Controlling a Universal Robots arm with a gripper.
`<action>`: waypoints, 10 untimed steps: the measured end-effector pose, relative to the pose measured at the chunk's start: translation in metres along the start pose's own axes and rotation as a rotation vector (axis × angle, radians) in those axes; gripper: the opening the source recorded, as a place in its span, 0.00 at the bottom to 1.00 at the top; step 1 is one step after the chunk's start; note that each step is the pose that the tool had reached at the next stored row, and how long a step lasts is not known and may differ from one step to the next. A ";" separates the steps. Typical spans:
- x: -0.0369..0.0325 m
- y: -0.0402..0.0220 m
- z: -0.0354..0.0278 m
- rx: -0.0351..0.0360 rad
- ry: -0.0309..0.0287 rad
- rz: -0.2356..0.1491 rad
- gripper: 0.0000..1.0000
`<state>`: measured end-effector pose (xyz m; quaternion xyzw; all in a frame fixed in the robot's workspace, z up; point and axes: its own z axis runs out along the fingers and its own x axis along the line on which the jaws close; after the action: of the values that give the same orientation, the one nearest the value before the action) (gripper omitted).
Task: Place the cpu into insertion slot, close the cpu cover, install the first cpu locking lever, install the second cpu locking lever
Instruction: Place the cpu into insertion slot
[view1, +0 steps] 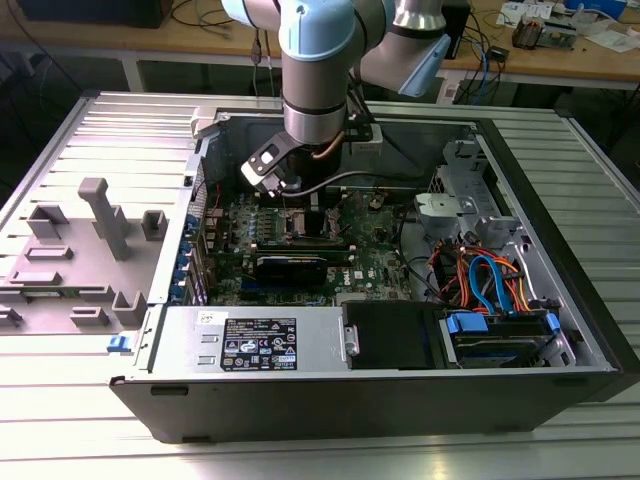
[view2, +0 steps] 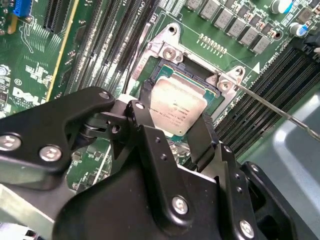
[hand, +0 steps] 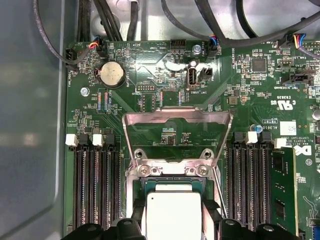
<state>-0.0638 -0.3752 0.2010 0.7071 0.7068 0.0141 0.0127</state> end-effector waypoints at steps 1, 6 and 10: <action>0.0000 0.0000 0.0000 0.0001 -0.0002 -0.002 0.54; 0.0000 0.0003 0.0006 0.0004 0.0001 -0.022 0.54; 0.0001 0.0006 -0.0035 0.0018 0.0004 -0.022 0.61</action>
<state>-0.0634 -0.3751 0.2045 0.6991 0.7148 0.0135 0.0121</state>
